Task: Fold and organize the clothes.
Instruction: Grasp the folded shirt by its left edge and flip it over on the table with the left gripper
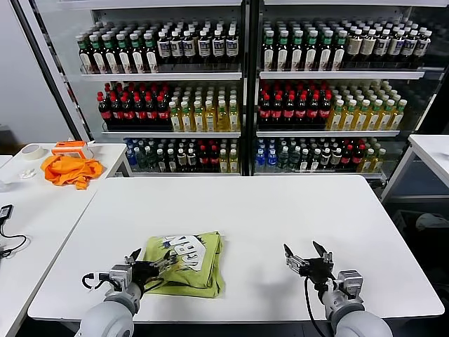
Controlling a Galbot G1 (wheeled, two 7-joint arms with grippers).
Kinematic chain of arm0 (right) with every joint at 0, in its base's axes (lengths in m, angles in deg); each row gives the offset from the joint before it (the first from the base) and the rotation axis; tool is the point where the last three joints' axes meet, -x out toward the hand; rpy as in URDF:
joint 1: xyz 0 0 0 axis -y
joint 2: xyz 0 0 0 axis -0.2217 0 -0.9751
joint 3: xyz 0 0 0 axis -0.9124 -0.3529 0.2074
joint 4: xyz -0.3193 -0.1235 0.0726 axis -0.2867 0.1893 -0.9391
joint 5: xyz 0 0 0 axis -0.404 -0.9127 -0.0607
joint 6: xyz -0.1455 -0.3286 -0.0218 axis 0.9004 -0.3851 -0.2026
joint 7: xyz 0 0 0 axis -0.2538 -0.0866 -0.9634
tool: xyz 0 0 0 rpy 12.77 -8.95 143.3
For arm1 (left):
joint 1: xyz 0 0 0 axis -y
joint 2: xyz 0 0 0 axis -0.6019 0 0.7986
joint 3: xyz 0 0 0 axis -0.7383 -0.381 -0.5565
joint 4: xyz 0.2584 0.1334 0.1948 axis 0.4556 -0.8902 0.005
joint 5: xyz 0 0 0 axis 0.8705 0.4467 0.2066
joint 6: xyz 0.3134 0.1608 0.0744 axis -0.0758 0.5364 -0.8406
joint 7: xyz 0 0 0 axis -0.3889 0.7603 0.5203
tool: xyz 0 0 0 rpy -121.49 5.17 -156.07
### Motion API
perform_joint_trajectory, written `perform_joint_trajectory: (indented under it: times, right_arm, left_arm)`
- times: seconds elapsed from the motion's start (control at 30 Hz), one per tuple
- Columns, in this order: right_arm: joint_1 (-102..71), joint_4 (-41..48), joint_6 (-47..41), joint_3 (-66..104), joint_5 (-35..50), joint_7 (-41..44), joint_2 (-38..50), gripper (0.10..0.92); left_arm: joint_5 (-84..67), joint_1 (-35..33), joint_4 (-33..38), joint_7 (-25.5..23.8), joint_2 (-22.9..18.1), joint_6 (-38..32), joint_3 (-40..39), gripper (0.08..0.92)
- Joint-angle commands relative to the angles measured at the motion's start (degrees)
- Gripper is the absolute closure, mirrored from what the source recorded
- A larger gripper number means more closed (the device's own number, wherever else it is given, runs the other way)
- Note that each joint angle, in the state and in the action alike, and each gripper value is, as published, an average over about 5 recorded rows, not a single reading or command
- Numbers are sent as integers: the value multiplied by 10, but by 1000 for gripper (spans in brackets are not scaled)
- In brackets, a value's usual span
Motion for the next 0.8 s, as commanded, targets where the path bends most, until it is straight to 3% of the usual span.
perform_joint_trajectory:
  times: [0.03, 0.33, 0.8]
  right_arm:
    - [-1, 1, 2, 5, 0, 0, -1, 203]
    - [-1, 3, 2, 2, -1, -1, -4, 203]
    - [-2, -2, 2, 1, -1, -2, -3, 203]
  left_arm:
    - [27, 0, -47, 6, 5, -3, 11, 177]
    - [-65, -7, -43, -5, 11, -28, 18, 207]
    - [-74, -19, -43, -28, -11, -43, 9, 605]
